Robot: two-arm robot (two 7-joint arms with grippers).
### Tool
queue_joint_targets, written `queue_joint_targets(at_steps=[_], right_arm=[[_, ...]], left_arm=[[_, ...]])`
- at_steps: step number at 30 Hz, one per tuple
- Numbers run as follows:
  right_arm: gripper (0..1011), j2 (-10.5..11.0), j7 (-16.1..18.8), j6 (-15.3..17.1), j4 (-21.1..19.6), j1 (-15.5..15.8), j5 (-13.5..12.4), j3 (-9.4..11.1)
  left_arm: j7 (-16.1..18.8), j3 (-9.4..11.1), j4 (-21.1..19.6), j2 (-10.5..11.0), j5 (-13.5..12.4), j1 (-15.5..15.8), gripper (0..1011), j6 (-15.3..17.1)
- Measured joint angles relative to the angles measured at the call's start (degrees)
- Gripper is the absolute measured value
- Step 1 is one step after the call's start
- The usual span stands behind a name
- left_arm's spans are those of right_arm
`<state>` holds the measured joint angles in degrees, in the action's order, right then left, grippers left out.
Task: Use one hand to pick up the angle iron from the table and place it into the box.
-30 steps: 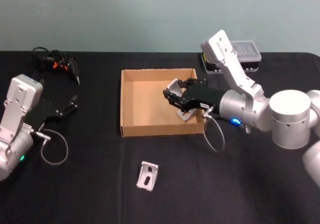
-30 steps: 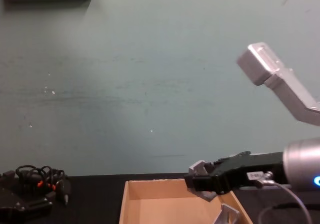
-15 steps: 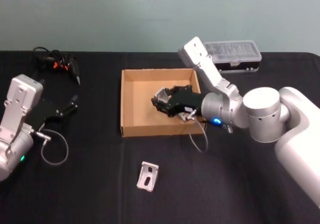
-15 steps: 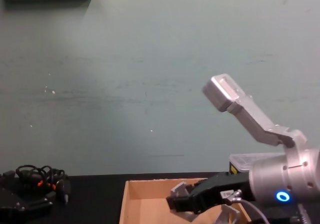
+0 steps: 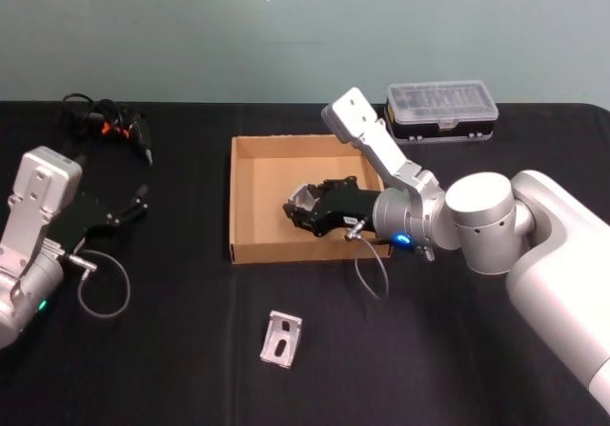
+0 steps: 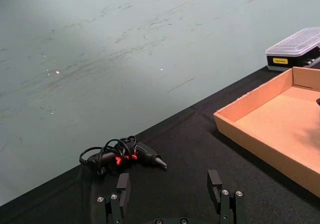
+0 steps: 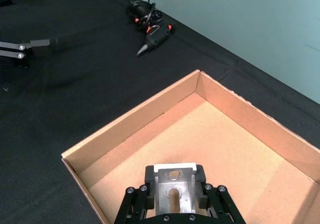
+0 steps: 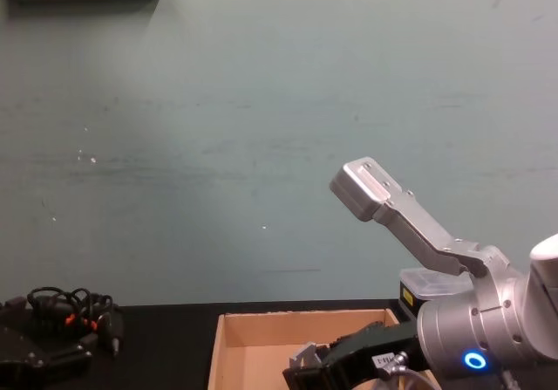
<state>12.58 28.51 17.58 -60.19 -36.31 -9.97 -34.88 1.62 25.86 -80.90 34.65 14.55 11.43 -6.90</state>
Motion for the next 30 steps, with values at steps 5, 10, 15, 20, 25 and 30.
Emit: queue_joint_targets(at_steps=[5, 10, 15, 20, 25, 30], right_arm=[[507, -0.17, 0.34, 0.17, 0.28, 0.0, 0.56, 0.15], [628, -0.14, 0.31, 0.24, -0.01, 0.27, 0.91, 0.62], [797, 0.35, -0.11, 0.29, -1.76, 1.11, 0.97, 1.45], [942, 1.73, -0.99, 0.6, -5.93, 2.81, 0.95, 2.77], [1004, 3.96, -1.5, 1.27, -12.33, 5.59, 0.56, 4.18], [1004, 6.82, -0.81, 2.33, -19.23, 8.36, -0.07, 4.75]], left_arm=[[0.0, 0.0, 0.0, 0.0, 0.0, 0.0, 1011, 0.0], [0.0, 0.0, 0.0, 0.0, 0.0, 0.0, 1011, 0.0], [0.0, 0.0, 0.0, 0.0, 0.0, 0.0, 1011, 0.0], [0.0, 0.0, 0.0, 0.0, 0.0, 0.0, 1011, 0.0], [0.0, 0.0, 0.0, 0.0, 0.0, 0.0, 1011, 0.0], [0.0, 0.0, 0.0, 0.0, 0.0, 0.0, 1011, 0.0]])
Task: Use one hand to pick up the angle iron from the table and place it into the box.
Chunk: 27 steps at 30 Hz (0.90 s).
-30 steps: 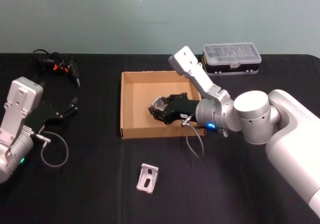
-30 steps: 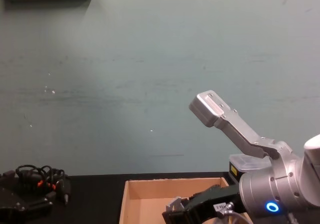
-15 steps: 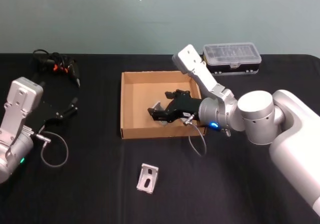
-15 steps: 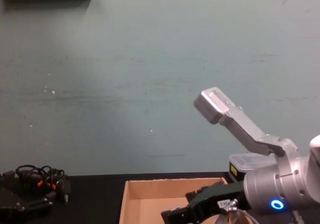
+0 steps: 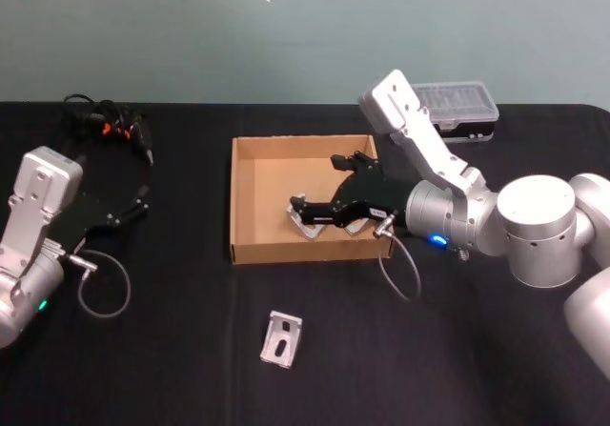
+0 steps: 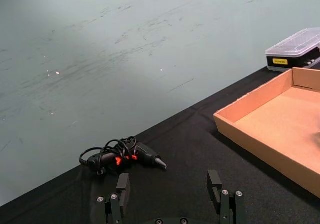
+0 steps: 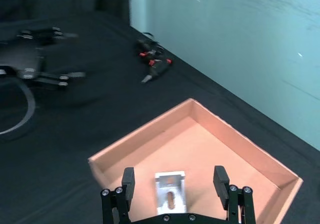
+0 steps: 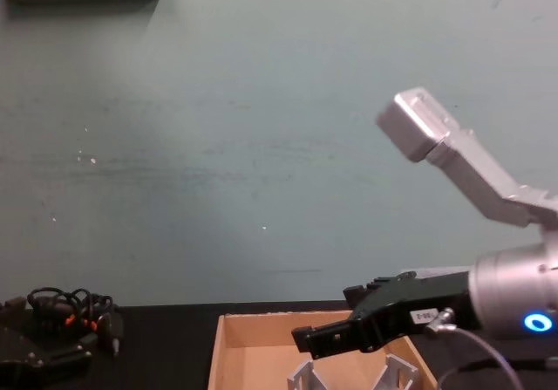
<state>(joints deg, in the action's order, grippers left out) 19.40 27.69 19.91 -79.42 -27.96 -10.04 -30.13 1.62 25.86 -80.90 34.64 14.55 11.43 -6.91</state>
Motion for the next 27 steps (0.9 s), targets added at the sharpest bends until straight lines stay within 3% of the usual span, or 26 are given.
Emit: queue_joint_targets(at_steps=[3, 15, 20, 27], right_arm=[[1004, 2.38, 1.34, 0.97, -5.03, 1.91, -0.53, -0.16], [1004, 8.73, 5.1, 3.2, -15.72, 6.93, -3.33, -1.89], [1004, 10.27, 6.3, 3.74, -17.89, 8.67, -5.5, -2.48], [1004, 10.7, 6.83, 4.18, -17.55, 9.5, -7.66, -3.11]], left_arm=[[0.0, 0.0, 0.0, 0.0, 0.0, 0.0, 1011, 0.0], [0.0, 0.0, 0.0, 0.0, 0.0, 0.0, 1012, 0.0], [0.0, 0.0, 0.0, 0.01, 0.0, 0.0, 1011, 0.0], [0.0, 0.0, 0.0, 0.0, 0.0, 0.0, 1011, 0.0]])
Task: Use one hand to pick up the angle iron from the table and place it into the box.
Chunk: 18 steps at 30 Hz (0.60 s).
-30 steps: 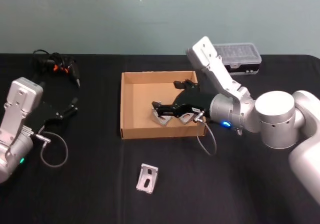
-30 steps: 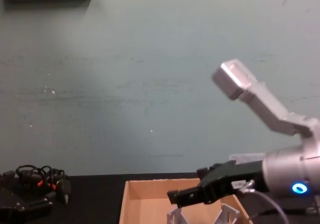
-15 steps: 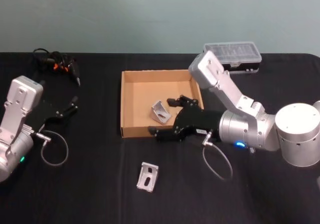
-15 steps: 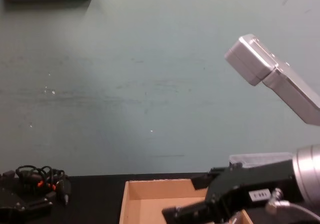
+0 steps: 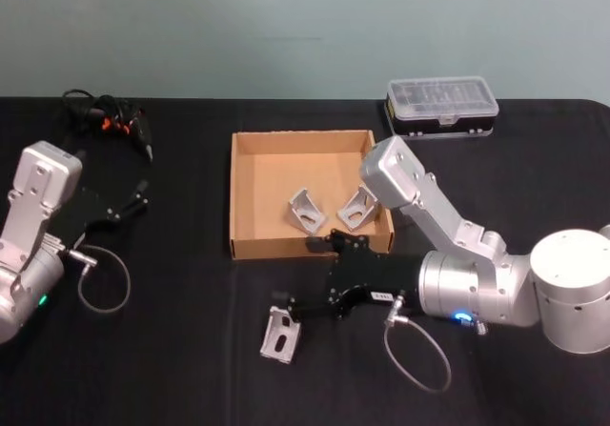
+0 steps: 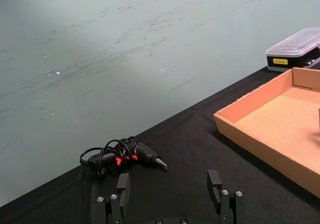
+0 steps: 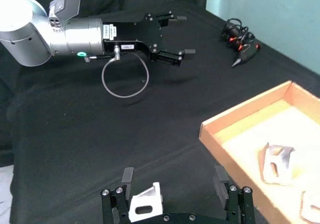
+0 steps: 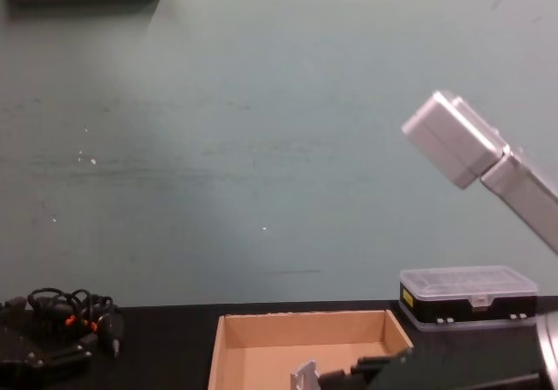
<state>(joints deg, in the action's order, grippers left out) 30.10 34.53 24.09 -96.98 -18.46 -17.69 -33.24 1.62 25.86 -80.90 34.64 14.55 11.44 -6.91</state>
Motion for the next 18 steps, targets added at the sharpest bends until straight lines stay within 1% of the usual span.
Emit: queue_joint_targets(at_steps=[3, 6, 7, 10, 13, 18], right_arm=[[1004, -0.14, -0.05, 0.1, 0.81, 0.1, -0.79, -0.41], [1004, -0.29, 0.03, 0.22, 1.65, -0.09, -1.33, -1.1], [1004, -0.39, 0.15, 0.35, 2.1, -0.32, -1.47, -1.62], [1004, -0.58, 0.32, 0.44, 2.95, -0.77, -1.59, -2.52], [1004, -1.03, 0.54, 0.66, 4.41, -1.57, -1.6, -3.91], [1004, -1.54, 0.2, 0.85, 6.1, -2.38, -1.54, -5.06]], left_arm=[[0.0, 0.0, 0.0, 0.0, 0.0, 0.0, 1011, 0.0], [0.0, 0.0, 0.0, 0.0, 0.0, 0.0, 1011, 0.0], [0.0, 0.0, 0.0, 0.0, 0.0, 0.0, 1011, 0.0], [0.0, 0.0, 0.0, 0.01, 0.0, 0.0, 1011, 0.0], [0.0, 0.0, 0.0, 0.0, 0.0, 0.0, 1011, 0.0], [0.0, 0.0, 0.0, 0.0, 0.0, 0.0, 1011, 0.0]])
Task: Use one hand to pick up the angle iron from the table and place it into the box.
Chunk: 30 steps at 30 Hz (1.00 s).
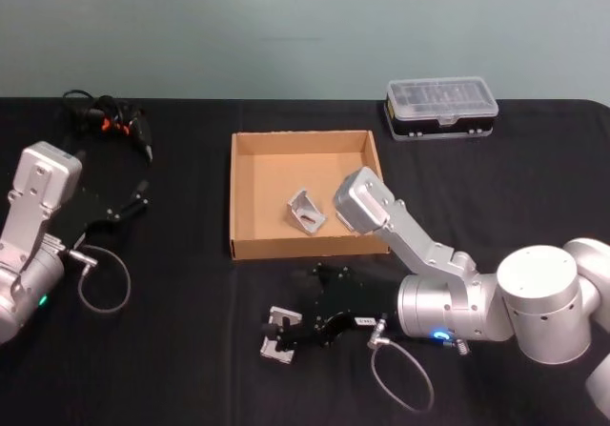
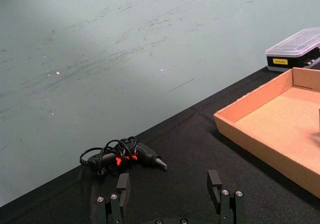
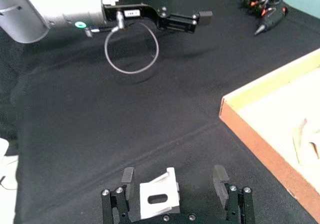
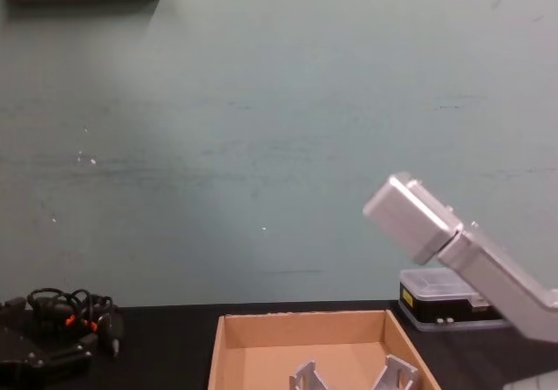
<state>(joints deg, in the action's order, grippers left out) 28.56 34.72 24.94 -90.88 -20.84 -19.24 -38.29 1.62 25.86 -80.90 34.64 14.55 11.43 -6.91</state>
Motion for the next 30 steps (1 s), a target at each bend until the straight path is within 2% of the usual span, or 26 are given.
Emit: queue_joint_targets(at_steps=[11, 22, 30], right_arm=[[1004, -1.63, -1.22, 0.1, 3.64, -1.14, -0.32, -1.28], [1004, -1.96, -1.24, 1.43, 3.85, -2.12, -0.37, -2.47], [853, -1.82, -1.31, 1.86, 3.77, -2.29, -0.36, -2.79]], left_arm=[[0.0, 0.0, 0.0, 0.0, 0.0, 0.0, 1011, 0.0], [0.0, 0.0, 0.0, 0.0, 0.0, 0.0, 1011, 0.0], [0.0, 0.0, 0.0, 0.0, 0.0, 0.0, 1011, 0.0]])
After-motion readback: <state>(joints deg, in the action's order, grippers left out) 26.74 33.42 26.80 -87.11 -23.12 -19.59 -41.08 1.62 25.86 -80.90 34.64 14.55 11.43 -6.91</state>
